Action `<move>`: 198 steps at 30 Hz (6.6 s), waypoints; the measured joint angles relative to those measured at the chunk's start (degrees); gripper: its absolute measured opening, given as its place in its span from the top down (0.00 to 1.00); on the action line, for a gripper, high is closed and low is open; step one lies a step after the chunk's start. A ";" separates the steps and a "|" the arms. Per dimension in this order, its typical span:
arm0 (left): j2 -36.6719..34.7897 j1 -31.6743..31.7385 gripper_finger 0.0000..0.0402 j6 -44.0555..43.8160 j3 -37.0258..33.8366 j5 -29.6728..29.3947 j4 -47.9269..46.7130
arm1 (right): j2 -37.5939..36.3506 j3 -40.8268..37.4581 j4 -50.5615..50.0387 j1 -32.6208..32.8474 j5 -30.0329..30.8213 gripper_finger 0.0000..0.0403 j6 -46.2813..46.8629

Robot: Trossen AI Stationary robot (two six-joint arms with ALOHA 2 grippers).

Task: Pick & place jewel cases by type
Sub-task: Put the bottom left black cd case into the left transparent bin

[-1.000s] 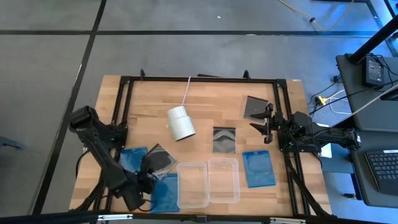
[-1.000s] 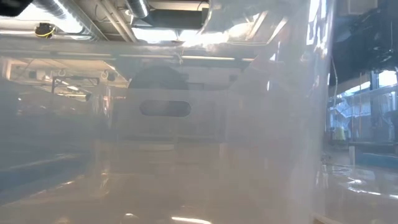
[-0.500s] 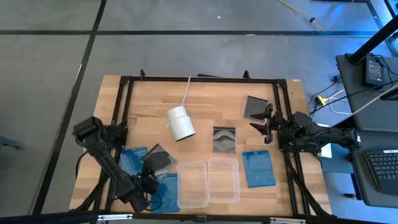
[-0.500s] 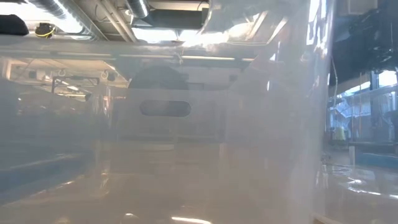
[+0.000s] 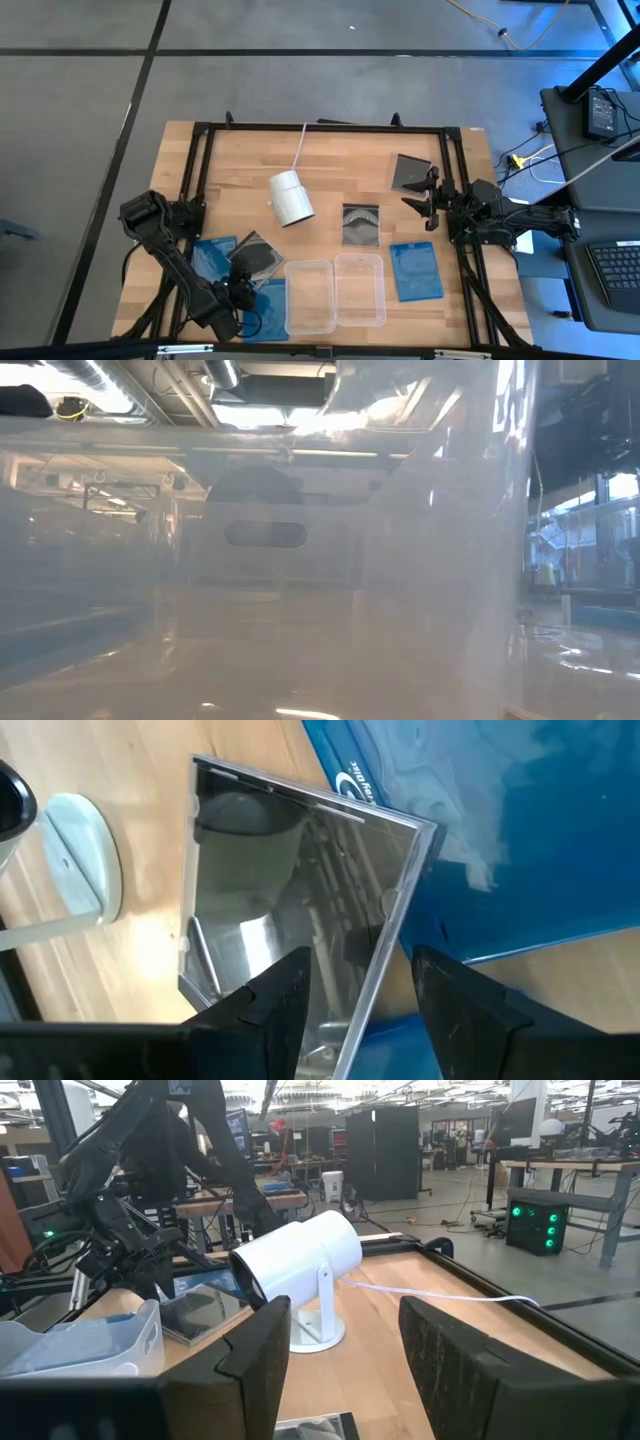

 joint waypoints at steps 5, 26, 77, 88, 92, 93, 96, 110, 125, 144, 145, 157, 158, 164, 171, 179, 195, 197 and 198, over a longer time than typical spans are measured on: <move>0.00 0.00 0.57 0.00 0.00 -0.42 0.00 | 0.02 0.00 0.00 -0.01 0.00 0.52 0.00; 0.00 0.00 0.57 -0.73 -2.47 0.85 -2.46 | 0.02 0.00 -0.31 0.00 0.00 0.52 -0.02; -0.04 -0.02 0.86 -4.52 -3.89 -6.88 -4.38 | 0.02 0.00 -2.14 -0.01 -0.02 0.52 -0.02; -0.04 0.00 0.86 -4.54 0.86 -12.15 -10.56 | 0.02 0.00 -2.14 0.00 -0.02 0.52 -0.02; -0.04 0.09 0.86 -4.55 0.87 -12.25 -10.57 | 0.02 0.00 -2.12 0.00 -0.02 0.52 -0.02; -0.04 0.11 0.87 -4.52 0.87 -12.25 -10.60 | 0.01 0.00 -2.14 0.00 -0.01 0.52 -0.02; -0.04 0.11 0.92 -4.52 0.87 -12.36 -10.66 | 0.00 0.00 -2.14 0.00 -0.02 0.52 -0.02; -0.04 0.11 0.90 -4.52 0.95 -15.23 -14.24 | 0.01 0.00 -2.14 0.00 -0.02 0.52 -0.03; -6.51 0.11 0.92 -13.10 0.96 -16.14 -16.21 | 0.02 0.00 -2.14 0.00 -0.02 0.52 -0.04; -21.79 0.40 0.91 6.97 13.31 -22.77 -12.95 | 0.02 0.00 -2.12 0.00 0.00 0.52 -0.04; -21.90 0.68 0.91 10.59 13.98 -22.69 -10.47 | 0.02 0.00 -2.12 0.00 -0.02 0.52 -0.04; -20.76 11.06 0.92 48.77 14.58 4.40 18.71 | 0.02 0.00 -2.10 0.00 -0.01 0.52 -0.04; -20.72 12.10 0.92 49.99 14.58 7.06 18.80 | 0.02 0.00 -2.10 0.00 -0.02 0.52 -0.04; -19.45 17.35 0.91 57.51 14.56 18.60 18.49 | 0.02 -0.01 -2.10 -0.01 0.00 0.52 -0.04; -14.84 20.12 0.90 69.22 14.56 20.05 18.21 | 0.02 0.00 -2.10 -0.02 0.00 0.52 -0.22; -8.61 20.07 0.90 74.14 14.51 17.95 17.04 | 0.01 0.00 -2.09 0.00 0.00 0.52 -0.18; -2.79 20.02 0.88 73.74 14.49 11.36 16.36 | 0.00 0.00 -2.10 -0.02 0.00 0.52 -0.22; -2.75 20.02 0.88 73.50 14.49 11.01 16.37 | 0.01 -0.02 -2.12 -0.01 0.00 0.52 -0.20; -2.75 20.02 0.87 73.50 14.49 10.98 16.40 | 0.01 0.00 -2.10 -0.01 0.00 0.52 -0.21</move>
